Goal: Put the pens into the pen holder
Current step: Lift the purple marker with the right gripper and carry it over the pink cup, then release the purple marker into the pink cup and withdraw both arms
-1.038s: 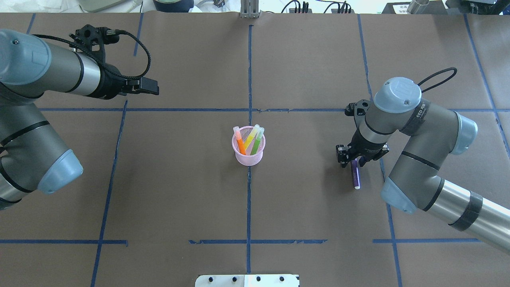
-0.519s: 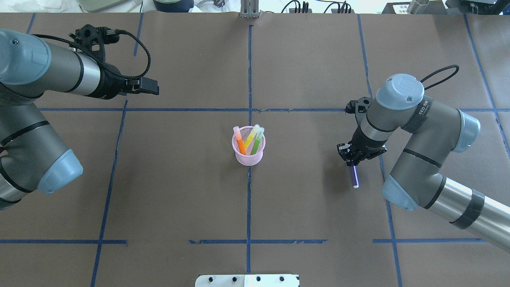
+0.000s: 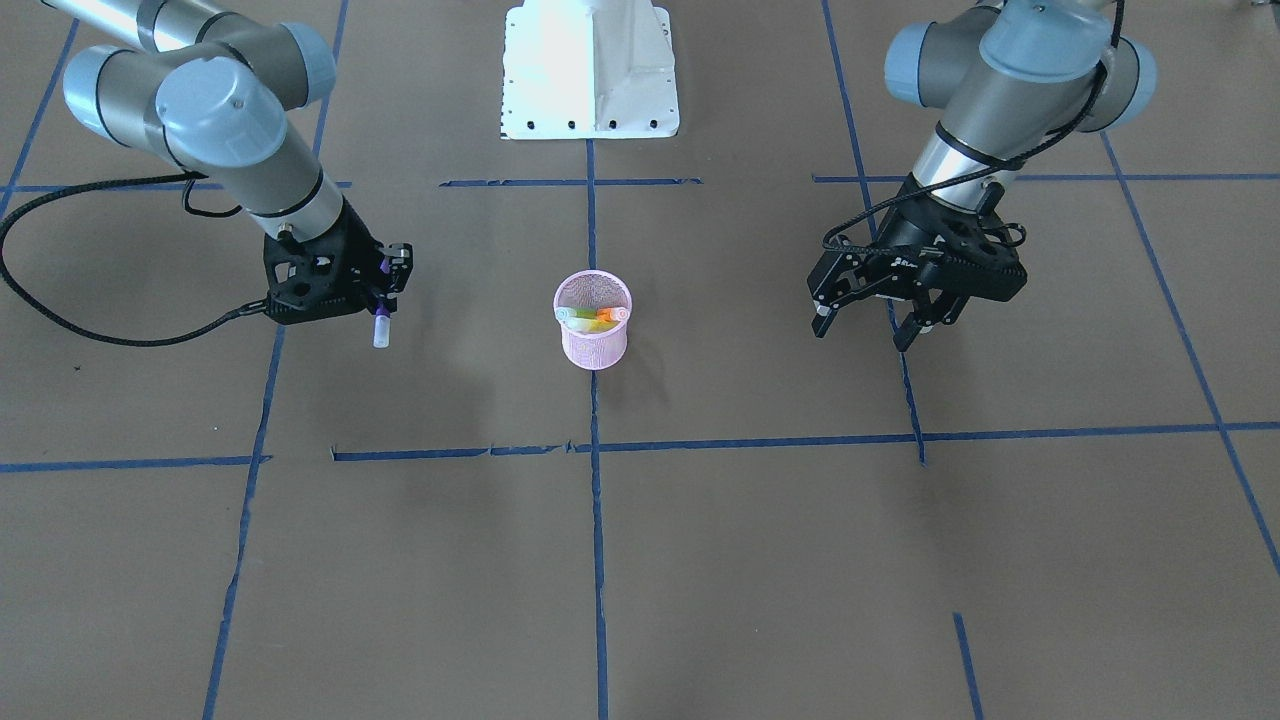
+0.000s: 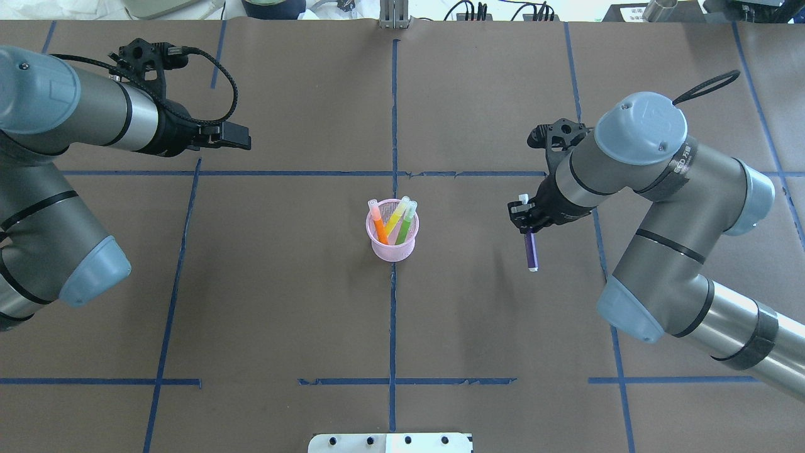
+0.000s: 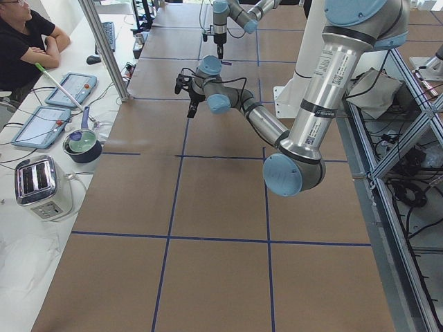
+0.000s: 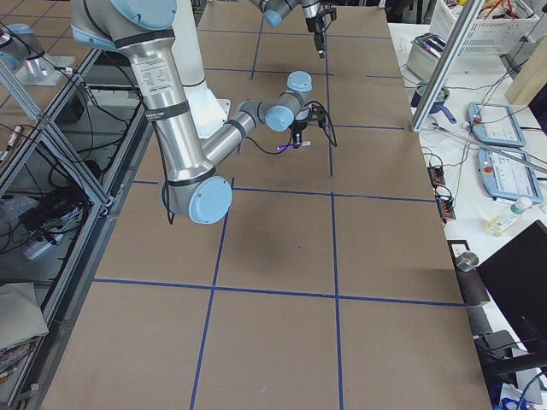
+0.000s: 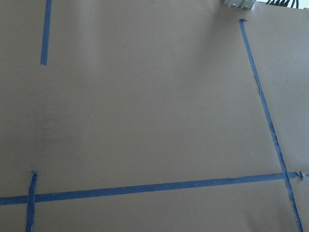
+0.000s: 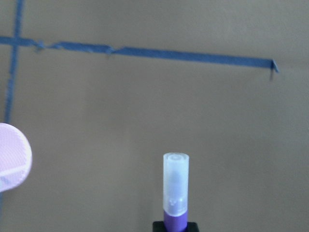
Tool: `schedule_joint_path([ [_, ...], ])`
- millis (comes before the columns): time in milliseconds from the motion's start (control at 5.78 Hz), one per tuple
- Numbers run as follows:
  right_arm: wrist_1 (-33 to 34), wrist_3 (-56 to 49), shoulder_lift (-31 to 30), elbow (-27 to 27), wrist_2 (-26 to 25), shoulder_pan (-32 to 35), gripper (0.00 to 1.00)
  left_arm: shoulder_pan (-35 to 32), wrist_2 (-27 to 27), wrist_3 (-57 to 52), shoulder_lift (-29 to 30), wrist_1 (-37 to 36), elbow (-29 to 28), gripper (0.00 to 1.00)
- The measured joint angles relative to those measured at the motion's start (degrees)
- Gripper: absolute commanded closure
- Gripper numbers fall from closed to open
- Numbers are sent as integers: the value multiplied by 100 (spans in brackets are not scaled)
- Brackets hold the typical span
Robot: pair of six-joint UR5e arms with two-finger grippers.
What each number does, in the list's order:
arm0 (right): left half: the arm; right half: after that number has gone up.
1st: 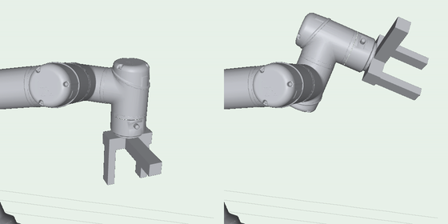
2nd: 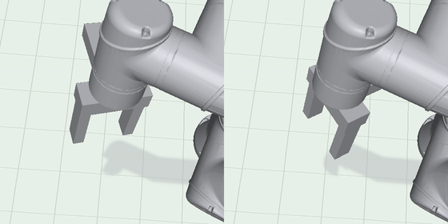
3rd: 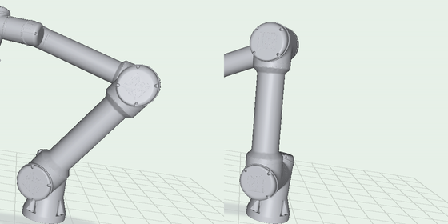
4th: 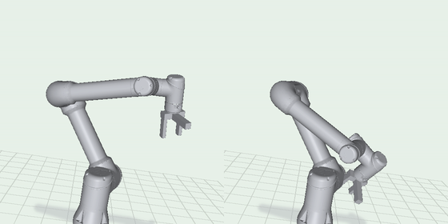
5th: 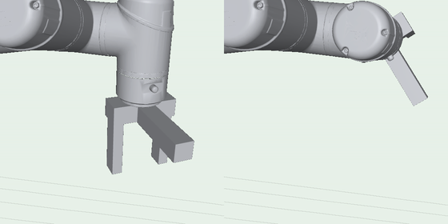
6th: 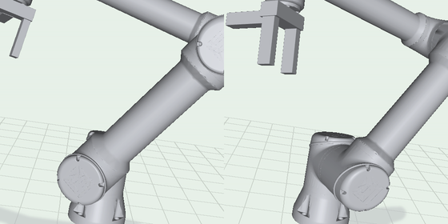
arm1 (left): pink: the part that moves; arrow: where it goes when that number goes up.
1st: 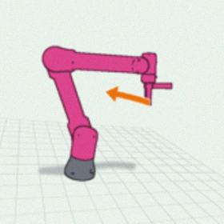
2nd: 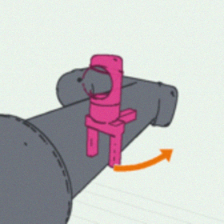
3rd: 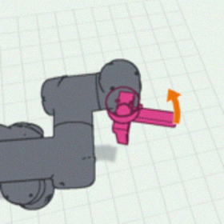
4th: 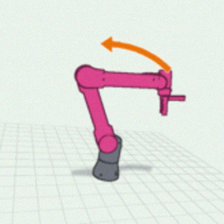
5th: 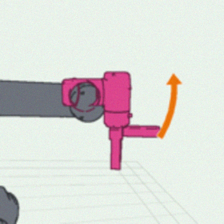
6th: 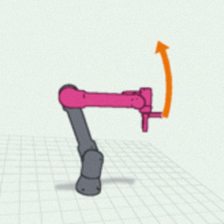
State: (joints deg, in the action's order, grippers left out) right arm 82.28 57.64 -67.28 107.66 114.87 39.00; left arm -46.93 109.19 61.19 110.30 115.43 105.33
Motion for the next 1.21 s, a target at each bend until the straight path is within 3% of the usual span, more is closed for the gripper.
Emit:
schedule_joint_path([
  [346,-76,744,516,515,-1524,-502,100,0,-11,2,0,5,4,0],
  [519,-247,1146,684,560,-2736,-1044,100,0,-12,0,0,6,5,0],
  [865,-750,1684,782,419,-4903,-1910,100,-7,-5,-2,0,6,5,0],
  [1038,-838,1922,877,174,-5736,-2175,99,-9,-4,-2,0,6,5,0],
  [1211,-909,2039,1010,-82,-6255,-2338,99,-7,-3,-2,0,6,5,0],
])
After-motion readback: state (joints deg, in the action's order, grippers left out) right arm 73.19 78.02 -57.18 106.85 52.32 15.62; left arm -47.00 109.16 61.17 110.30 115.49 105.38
